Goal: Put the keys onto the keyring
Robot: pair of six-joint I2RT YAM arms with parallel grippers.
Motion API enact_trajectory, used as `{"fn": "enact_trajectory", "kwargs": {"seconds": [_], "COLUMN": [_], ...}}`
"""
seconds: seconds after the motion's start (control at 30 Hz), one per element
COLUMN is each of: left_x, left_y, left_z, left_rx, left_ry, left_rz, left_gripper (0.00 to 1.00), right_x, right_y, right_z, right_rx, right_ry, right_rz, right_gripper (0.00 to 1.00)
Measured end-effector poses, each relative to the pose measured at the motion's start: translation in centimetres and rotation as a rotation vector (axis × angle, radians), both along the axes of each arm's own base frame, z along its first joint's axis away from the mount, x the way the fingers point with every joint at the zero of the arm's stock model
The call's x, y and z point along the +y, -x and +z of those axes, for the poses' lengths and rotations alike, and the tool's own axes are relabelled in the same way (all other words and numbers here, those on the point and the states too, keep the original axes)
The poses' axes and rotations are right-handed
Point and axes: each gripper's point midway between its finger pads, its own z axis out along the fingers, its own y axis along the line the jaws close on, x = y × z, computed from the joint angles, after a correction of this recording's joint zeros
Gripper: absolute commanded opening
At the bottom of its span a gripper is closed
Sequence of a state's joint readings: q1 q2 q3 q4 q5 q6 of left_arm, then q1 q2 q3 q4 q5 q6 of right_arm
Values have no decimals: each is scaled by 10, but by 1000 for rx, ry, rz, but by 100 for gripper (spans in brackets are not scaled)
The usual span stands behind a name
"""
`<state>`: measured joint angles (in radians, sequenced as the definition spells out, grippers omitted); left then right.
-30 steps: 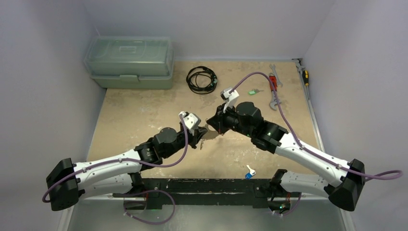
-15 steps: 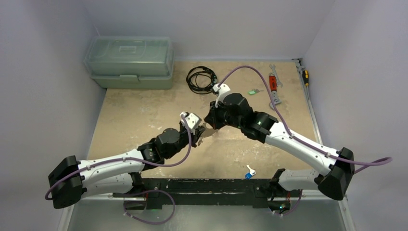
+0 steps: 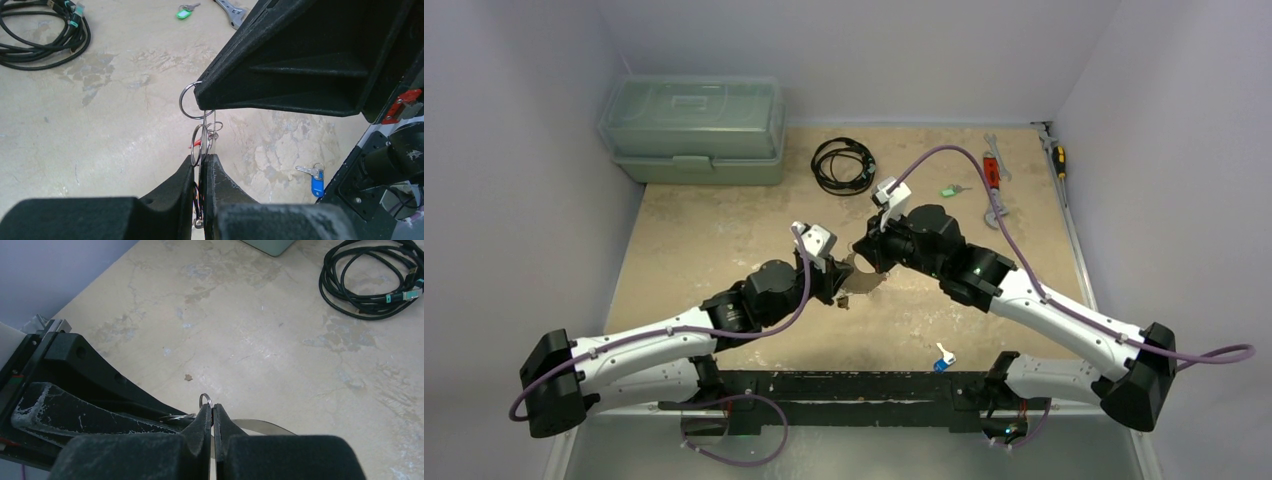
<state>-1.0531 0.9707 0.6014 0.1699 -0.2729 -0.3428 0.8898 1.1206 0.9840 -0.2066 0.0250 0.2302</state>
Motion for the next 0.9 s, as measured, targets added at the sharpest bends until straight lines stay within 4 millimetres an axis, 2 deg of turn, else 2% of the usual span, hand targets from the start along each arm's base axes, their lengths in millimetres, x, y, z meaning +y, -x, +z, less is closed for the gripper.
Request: {"fn": "enact_trajectory", "kwargs": {"seconds": [0.33,0.5,0.73,0.9], "left_x": [-3,-4,-9,-5], "left_y": [-8,-11,-17,-23], "left_z": [-1,-10,-20,-15], "left_rx": [-2,-6,-22,-76], "left_ry": [52,53,17,-8], "left_rz": [41,52,53,74], "left_gripper": [0,0,0,0], "right_x": [3,6,4,-4], "right_y": [-4,-6,-8,-12], "right_z": [-1,-8,-18,-11], "right_rx": [84,122,153,155], "right_ry": [-96,-124,-86,-9], "right_rz": [-70,-98,-123,-153], "right_gripper": [0,0,0,0]}}
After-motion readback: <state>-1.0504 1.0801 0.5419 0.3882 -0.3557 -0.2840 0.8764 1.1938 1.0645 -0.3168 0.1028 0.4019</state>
